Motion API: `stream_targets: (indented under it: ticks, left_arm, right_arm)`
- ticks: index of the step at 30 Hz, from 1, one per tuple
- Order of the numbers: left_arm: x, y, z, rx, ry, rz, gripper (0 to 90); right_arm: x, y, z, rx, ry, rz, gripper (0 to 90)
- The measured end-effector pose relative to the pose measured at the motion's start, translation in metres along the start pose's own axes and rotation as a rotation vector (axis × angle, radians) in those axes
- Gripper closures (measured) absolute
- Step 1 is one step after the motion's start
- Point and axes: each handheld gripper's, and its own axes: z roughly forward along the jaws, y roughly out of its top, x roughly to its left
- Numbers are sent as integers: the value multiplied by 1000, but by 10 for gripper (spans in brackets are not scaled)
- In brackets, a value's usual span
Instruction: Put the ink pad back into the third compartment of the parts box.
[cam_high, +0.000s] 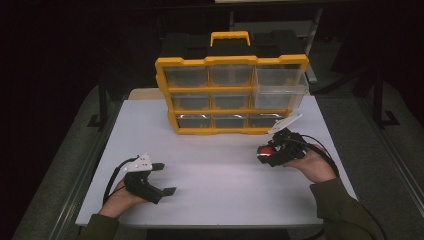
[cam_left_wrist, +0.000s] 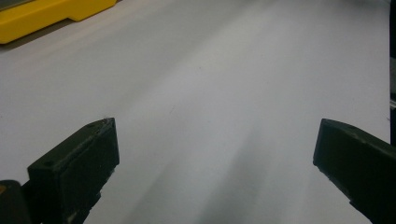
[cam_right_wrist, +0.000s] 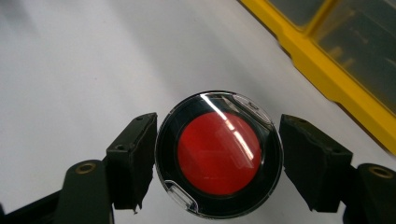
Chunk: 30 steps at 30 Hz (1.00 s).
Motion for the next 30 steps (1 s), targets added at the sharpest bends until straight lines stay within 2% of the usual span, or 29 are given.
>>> stream_targets:
  ticks: [5, 12, 24, 30]
  left_arm:
    - [-1, 0, 0, 0, 0, 1, 0]
    - [0, 0, 0, 0, 0, 1, 0]
    - [-1, 0, 0, -5, -1, -6, 0]
    - [-1, 0, 0, -1, -1, 1, 0]
  right_arm:
    - [-8, -6, -14, -19, -25, 12, 290]
    - [-15, -9, -32, -3, -52, 40, 290]
    - [-29, -8, -66, -15, -80, 98, 290]
    - [-35, -5, -81, -27, -91, 112, 290]
